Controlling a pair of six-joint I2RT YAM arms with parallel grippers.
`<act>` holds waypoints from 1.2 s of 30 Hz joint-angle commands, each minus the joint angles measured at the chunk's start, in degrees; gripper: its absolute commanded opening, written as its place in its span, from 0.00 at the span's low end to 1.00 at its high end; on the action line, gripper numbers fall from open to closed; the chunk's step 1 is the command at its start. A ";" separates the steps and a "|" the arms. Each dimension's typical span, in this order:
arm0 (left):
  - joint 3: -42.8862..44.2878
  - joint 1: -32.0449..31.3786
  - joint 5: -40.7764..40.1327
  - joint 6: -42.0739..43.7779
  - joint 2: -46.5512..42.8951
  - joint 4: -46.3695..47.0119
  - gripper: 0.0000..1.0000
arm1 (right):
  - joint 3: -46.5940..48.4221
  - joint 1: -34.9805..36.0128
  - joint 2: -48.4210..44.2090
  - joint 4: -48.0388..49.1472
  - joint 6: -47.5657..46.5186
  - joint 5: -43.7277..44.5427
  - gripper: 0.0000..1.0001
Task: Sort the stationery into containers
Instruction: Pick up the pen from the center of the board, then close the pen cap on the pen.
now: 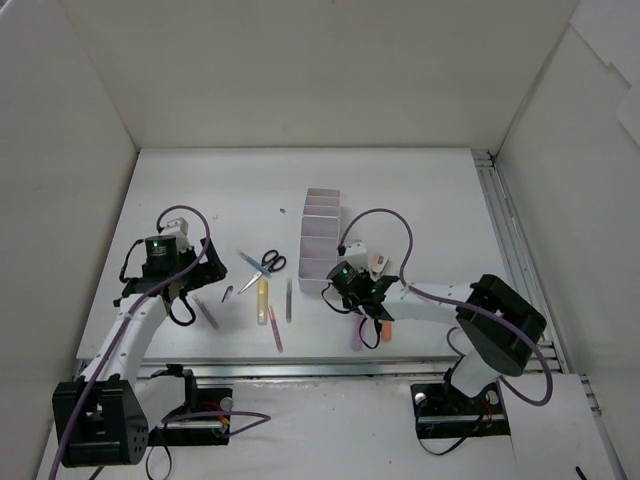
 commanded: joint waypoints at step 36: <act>14.86 -19.27 -21.68 0.70 30.33 -8.71 0.28 | -5.98 -17.21 -29.12 -6.53 -7.93 -18.08 0.00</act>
